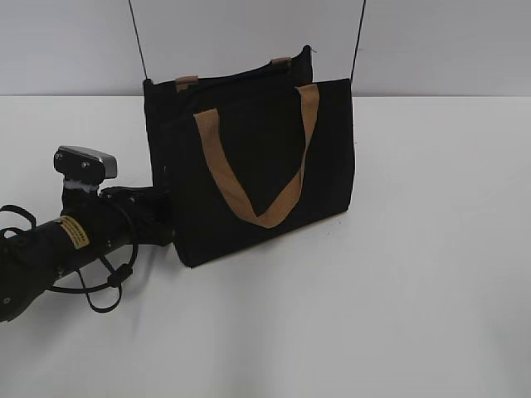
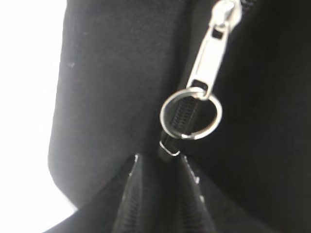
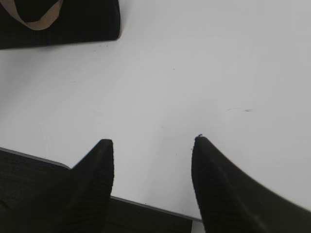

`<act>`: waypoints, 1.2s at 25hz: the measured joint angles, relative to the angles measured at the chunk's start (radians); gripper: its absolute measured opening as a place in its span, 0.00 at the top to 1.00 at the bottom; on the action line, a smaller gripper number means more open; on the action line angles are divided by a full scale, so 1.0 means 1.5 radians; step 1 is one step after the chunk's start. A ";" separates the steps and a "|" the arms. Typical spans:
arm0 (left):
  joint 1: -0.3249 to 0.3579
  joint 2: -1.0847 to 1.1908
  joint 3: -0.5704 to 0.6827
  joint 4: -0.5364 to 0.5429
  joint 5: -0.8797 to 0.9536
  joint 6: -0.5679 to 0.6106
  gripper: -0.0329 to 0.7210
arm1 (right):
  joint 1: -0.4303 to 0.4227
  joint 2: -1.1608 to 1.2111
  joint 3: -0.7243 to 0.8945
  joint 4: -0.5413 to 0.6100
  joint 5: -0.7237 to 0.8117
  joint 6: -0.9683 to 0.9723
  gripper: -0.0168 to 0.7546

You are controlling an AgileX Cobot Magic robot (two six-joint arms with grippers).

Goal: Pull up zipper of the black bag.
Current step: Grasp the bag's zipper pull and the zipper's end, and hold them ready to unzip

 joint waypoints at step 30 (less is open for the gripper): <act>0.000 0.000 0.000 0.025 0.000 -0.006 0.69 | 0.000 0.000 0.000 0.000 0.000 0.000 0.46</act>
